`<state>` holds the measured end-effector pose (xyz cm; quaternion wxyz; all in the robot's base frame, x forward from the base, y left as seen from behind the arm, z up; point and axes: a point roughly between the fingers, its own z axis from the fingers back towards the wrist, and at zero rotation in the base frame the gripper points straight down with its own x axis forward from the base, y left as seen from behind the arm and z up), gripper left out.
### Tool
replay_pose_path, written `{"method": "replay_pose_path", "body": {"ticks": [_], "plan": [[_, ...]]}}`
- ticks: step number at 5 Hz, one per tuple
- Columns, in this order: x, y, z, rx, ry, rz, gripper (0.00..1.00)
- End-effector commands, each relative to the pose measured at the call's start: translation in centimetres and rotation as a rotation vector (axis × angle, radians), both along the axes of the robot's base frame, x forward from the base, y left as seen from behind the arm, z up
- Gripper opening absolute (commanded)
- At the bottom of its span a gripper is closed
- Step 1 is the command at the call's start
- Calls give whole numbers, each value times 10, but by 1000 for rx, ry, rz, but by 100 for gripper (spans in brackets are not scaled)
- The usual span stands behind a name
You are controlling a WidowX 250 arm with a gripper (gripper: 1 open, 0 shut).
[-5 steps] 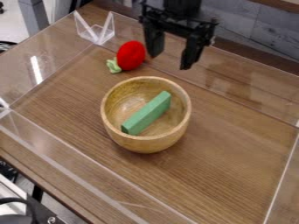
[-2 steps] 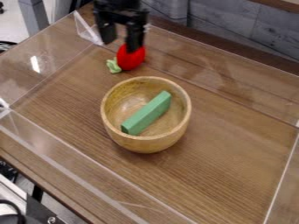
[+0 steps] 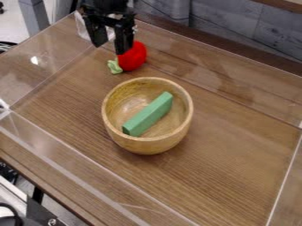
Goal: Move the red fruit to the right
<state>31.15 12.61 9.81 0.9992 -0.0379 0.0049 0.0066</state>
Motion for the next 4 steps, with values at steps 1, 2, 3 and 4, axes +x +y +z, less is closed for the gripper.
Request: {"method": "replay_pose_path", "body": {"ticks": [1,2,3,4], "plan": [[7,7,34,30,-98,110,100],[15,1,29,25,-110,110,100],[23,-6,22,18,-114,98,100],[21,-6,18,10,-113,90,100]]}}
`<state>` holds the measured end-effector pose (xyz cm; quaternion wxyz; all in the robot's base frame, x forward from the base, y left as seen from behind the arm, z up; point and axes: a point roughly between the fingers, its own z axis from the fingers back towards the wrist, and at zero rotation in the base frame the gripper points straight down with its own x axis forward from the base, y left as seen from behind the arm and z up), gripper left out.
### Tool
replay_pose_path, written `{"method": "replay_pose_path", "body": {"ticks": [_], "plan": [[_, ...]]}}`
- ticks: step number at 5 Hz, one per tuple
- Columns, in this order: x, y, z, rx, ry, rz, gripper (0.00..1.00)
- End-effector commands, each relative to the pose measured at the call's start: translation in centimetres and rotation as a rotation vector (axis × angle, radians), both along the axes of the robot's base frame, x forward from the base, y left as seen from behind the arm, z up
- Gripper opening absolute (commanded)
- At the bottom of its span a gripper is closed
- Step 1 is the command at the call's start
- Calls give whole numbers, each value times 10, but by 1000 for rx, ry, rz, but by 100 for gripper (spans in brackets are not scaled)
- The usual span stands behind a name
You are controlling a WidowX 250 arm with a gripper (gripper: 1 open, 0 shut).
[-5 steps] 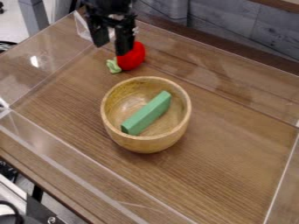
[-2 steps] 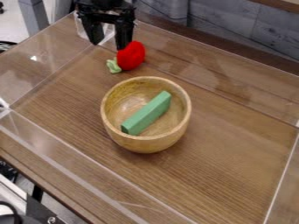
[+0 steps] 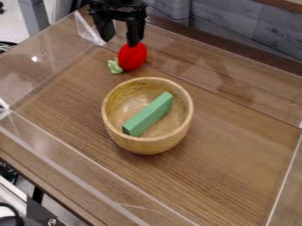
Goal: Move the red fruit to the right
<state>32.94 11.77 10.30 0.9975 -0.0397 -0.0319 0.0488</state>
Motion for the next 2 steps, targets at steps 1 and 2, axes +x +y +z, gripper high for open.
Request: {"method": "replay_pose_path", "body": {"ticks": [1,2], "plan": [[1,5,6,14,-36,-1,100],[8,6,1,15,-34,-59,100]]}}
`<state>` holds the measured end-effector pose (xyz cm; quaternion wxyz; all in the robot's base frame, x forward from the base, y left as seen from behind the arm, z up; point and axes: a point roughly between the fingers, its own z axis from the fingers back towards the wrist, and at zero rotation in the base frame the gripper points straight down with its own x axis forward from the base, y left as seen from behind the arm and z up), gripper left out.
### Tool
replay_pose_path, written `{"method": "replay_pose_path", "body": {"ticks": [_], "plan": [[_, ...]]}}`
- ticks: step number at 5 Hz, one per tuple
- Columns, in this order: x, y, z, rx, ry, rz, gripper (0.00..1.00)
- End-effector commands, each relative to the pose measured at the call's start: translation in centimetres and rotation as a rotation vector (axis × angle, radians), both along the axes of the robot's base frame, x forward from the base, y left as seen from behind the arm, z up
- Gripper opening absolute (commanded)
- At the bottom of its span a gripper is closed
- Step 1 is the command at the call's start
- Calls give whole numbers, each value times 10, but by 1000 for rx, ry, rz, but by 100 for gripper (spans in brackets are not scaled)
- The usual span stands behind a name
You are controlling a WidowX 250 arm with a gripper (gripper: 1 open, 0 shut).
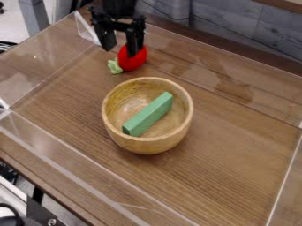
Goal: Move the red fruit to the right
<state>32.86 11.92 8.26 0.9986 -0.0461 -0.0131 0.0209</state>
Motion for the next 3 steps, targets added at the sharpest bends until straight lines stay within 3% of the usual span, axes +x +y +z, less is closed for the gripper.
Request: {"method": "replay_pose_path", "body": {"ticks": [1,3], "plan": [[16,7,23,18,-81,-53,100],[12,-12,17,15,-92,-71,100]]}}
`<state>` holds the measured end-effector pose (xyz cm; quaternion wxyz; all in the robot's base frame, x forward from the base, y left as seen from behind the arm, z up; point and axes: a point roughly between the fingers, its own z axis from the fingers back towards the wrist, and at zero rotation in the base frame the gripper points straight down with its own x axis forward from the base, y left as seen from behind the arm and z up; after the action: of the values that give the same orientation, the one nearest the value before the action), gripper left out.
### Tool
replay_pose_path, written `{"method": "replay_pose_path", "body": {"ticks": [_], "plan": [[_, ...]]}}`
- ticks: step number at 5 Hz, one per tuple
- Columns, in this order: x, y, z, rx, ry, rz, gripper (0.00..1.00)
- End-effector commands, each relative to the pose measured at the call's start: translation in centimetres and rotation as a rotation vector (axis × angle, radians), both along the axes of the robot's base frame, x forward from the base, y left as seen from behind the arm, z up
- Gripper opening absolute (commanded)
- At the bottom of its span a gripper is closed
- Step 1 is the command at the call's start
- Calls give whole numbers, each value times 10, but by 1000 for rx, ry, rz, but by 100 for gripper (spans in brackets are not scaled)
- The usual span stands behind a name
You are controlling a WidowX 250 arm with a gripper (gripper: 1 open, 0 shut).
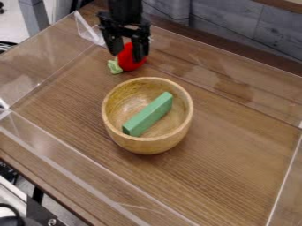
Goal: Move the red fruit to the right
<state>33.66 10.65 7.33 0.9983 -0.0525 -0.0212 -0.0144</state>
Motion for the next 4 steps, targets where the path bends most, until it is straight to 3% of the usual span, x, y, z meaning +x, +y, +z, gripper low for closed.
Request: {"method": "replay_pose_path", "body": {"ticks": [1,3,4], "plan": [[0,-6,32,20,-90,-4,100],[-6,-9,34,23,-120,43,100],[-9,-11,52,23,-134,39,100]]}}
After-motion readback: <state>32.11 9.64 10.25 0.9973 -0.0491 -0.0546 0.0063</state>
